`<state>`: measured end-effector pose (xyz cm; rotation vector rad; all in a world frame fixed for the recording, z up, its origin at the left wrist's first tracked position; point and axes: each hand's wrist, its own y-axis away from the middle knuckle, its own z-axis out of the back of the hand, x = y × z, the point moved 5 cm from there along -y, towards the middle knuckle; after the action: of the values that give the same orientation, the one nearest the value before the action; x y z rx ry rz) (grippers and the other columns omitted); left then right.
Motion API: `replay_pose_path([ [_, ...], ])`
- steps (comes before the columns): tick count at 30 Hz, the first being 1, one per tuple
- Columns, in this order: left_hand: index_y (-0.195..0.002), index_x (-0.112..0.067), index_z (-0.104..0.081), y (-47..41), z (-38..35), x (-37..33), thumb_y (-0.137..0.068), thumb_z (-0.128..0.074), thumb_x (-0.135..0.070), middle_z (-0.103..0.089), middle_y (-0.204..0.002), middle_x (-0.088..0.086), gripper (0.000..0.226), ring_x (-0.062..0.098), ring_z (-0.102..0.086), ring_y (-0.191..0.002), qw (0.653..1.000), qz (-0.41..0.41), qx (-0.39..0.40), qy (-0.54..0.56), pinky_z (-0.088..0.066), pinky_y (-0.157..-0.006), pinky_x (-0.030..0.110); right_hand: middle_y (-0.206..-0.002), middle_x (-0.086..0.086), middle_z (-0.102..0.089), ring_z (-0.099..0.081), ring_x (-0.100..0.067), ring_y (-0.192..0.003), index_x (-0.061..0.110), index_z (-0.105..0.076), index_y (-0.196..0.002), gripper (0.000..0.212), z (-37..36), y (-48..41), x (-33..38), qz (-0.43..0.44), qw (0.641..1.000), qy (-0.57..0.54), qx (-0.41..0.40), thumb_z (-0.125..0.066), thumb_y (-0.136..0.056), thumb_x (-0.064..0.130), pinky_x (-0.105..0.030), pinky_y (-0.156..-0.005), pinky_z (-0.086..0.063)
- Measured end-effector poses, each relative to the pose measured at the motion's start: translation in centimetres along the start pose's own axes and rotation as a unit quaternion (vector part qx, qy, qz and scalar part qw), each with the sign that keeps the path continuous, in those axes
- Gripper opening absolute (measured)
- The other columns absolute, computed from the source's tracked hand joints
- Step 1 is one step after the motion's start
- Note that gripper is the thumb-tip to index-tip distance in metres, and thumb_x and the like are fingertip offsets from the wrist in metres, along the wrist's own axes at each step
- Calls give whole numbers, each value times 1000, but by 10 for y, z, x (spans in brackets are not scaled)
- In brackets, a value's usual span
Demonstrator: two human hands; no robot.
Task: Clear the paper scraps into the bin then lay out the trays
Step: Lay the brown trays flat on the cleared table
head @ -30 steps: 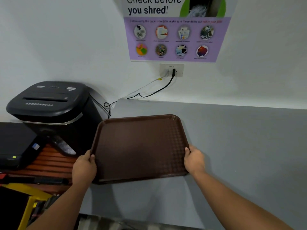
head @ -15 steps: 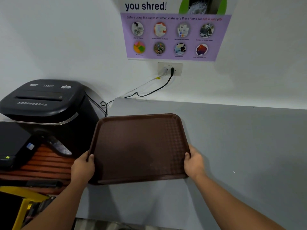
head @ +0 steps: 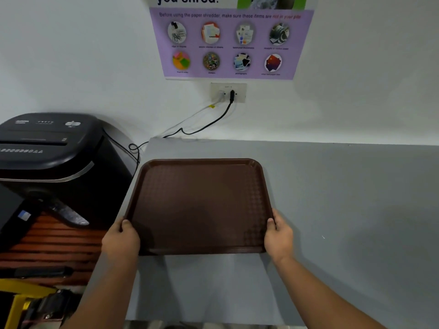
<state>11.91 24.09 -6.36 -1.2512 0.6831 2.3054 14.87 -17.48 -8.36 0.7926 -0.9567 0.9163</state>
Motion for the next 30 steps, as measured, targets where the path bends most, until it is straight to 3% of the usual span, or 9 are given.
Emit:
replay_pose_path([
  [9, -136, -5, -57, -37, -30, -26, -101, -51, -15, -60, -131, 10, 36, 27, -56, -121, 994, -11, 88, 63, -43, -105, 34, -132, -7, -61, -55, -23, -124, 12, -51, -139, 39, -4, -39, 10, 24, 998, 32, 40, -42, -101, 10, -35, -111, -38],
  [15, -137, -7, -57, -62, -48, -39, -102, -51, -14, -58, -135, 13, 36, 27, -55, -122, 990, -11, 109, 92, -43, -102, 31, -131, -6, -61, -54, -22, -123, 14, -52, -139, 39, -18, -67, 27, 23, 998, 39, 42, -41, -102, 10, -25, -107, -36],
  [22, -138, -8, -56, -88, -64, -52, -103, -48, -13, -59, -134, 11, 36, 23, -55, -119, 986, -5, 124, 112, -42, -101, 30, -128, -4, -63, -57, -21, -121, 17, -53, -138, 40, -38, -92, 35, 9, 998, 18, 52, -38, -101, 9, -33, -110, -39],
  [30, -135, -10, -59, -119, -81, -63, -103, -48, -13, -62, -129, 11, 34, 23, -59, -115, 984, -6, 136, 114, -46, -102, 34, -127, -4, -63, -57, -20, -116, 18, -52, -139, 41, -54, -110, 46, 9, 999, 17, 42, -38, -102, 8, -21, -99, -37],
])
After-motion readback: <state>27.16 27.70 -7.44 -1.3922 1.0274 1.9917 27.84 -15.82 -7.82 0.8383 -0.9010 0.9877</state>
